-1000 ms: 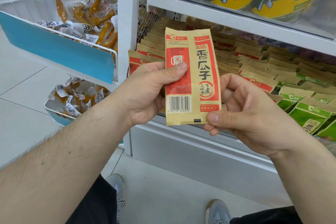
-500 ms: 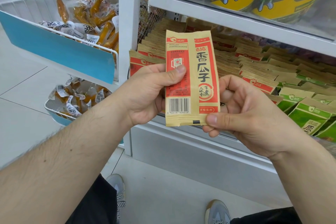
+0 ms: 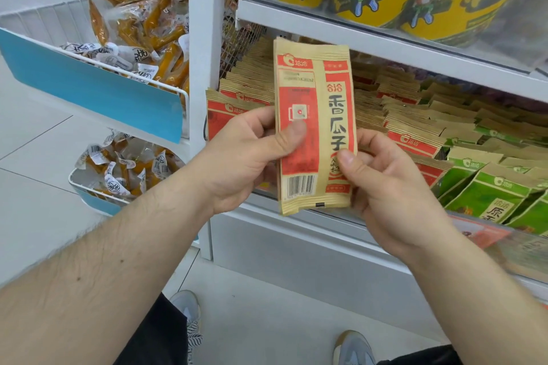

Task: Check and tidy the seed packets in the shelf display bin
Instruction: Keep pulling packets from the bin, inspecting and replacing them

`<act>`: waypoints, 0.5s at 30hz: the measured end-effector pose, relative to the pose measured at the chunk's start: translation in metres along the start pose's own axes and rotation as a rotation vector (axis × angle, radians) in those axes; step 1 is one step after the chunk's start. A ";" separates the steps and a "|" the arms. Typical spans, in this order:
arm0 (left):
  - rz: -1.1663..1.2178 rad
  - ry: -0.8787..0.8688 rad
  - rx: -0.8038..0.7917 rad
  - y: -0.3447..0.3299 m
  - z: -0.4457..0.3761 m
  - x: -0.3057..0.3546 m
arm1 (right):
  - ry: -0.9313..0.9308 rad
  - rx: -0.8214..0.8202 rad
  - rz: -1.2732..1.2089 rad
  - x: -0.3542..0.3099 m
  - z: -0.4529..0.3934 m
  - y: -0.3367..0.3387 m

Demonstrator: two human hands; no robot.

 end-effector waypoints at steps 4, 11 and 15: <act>-0.041 -0.008 0.005 0.003 -0.004 -0.002 | -0.184 -0.103 -0.402 0.020 0.002 -0.020; 0.001 0.032 -0.045 -0.008 0.001 -0.011 | -0.392 -0.269 -0.375 0.048 0.011 -0.038; 0.021 0.039 0.037 0.002 0.001 -0.002 | -0.178 0.133 0.023 0.021 -0.002 0.018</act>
Point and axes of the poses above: each hand's wrist, its own z-axis away from the middle knuckle, its own y-axis out of the back of the hand, x = y × z, the point moved 9 cm from there along -z, towards the middle knuckle, and after that the axes turned 1 degree about -x, right-handed, at the moved point
